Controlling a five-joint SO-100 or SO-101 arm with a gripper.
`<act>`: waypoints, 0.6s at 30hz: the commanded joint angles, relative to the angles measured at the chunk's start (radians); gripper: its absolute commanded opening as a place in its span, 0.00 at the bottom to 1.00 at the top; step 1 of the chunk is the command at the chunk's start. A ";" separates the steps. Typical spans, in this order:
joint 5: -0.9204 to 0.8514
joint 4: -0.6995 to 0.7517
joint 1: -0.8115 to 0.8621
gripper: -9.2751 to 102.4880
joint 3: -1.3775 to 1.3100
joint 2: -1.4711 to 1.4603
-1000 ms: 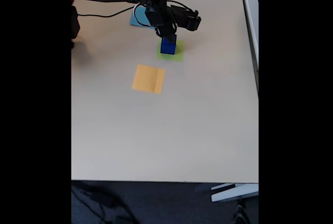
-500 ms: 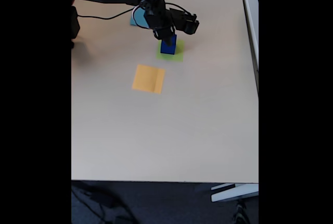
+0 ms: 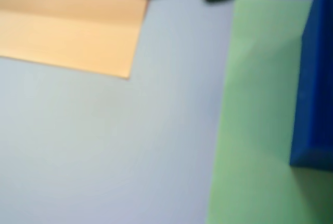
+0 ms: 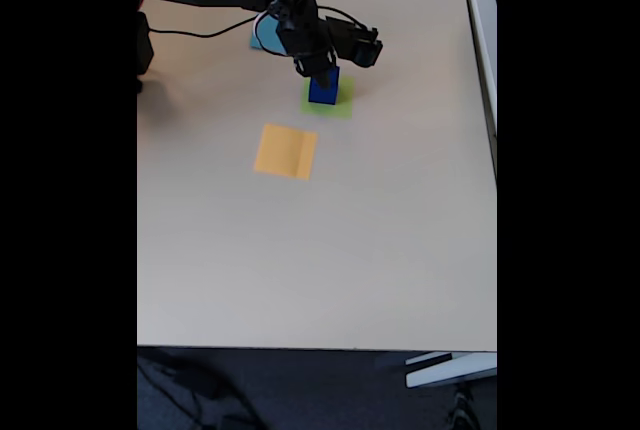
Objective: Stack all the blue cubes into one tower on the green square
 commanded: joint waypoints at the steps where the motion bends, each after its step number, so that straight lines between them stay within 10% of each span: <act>1: 0.006 -0.009 -0.002 0.08 0.000 0.095; 18: -0.020 -0.012 -0.011 0.08 0.008 0.080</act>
